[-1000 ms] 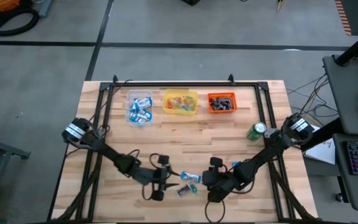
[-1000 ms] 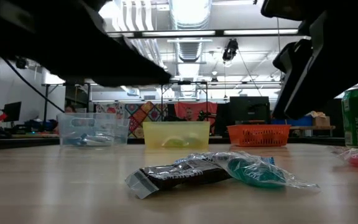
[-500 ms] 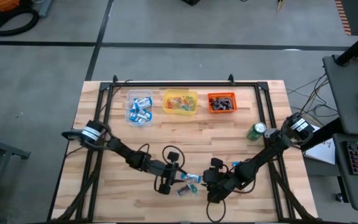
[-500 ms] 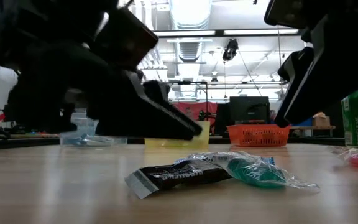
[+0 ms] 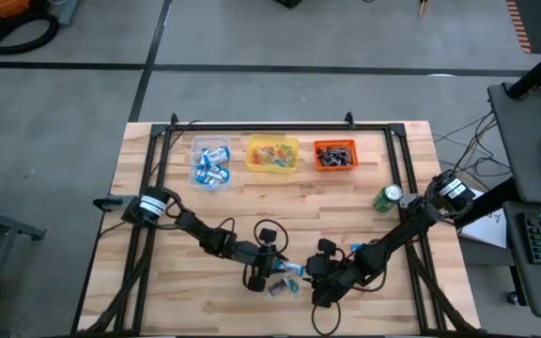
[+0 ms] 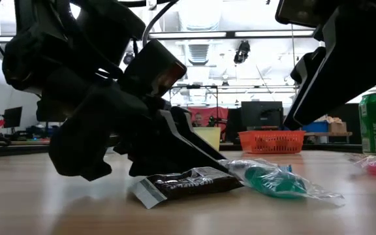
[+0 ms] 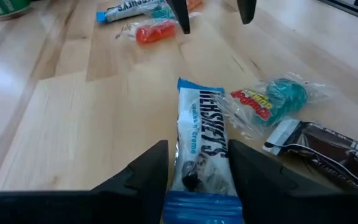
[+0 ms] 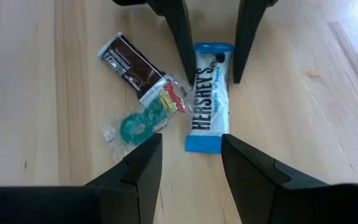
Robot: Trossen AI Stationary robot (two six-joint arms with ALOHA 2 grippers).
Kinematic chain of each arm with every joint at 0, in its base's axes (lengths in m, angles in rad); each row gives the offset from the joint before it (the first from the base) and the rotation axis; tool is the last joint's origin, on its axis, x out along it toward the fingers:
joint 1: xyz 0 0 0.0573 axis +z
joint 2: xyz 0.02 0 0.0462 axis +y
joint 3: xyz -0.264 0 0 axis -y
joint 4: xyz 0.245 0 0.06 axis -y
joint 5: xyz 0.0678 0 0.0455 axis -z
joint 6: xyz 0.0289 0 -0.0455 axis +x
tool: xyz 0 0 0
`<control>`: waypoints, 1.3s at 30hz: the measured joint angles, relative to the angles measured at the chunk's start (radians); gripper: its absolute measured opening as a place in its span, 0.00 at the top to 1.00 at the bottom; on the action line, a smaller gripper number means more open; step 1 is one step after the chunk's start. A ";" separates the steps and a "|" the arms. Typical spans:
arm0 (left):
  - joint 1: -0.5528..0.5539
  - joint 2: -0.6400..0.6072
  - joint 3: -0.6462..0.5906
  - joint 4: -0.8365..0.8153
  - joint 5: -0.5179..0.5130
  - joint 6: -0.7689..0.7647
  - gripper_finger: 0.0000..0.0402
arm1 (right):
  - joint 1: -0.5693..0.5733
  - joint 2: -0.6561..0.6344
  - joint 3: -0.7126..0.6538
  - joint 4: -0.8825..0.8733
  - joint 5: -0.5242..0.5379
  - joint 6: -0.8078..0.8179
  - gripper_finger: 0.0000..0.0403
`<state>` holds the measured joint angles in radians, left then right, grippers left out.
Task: Sort candy
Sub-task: Put the white chocolate into the transparent bin
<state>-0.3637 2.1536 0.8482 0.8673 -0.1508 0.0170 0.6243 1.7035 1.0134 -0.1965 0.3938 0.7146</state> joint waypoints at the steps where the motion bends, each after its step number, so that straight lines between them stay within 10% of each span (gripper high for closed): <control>1: 0.000 0.000 -0.001 -0.001 0.001 0.000 0.64 | 0.000 0.000 0.000 0.002 0.000 0.000 0.61; 10: -0.001 -0.007 -0.003 -0.015 0.003 0.001 0.88 | 0.000 0.000 0.000 0.007 0.001 -0.006 0.61; 26: -0.001 -0.297 -0.180 -0.052 -0.057 0.029 0.88 | 0.000 -0.014 0.000 0.087 0.135 -0.044 0.61; 32: 0.000 -0.585 -0.328 -0.184 -0.351 -0.007 0.88 | -0.025 -0.027 0.000 0.154 0.242 -0.144 0.61; 39: 0.062 -0.918 -0.405 -0.727 -1.059 -0.285 0.88 | -0.096 -0.029 0.007 0.223 0.249 -0.198 0.61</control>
<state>-0.3014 1.2361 0.4437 0.1399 -1.2103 -0.2680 0.5287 1.6741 1.0206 0.0262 0.6426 0.5167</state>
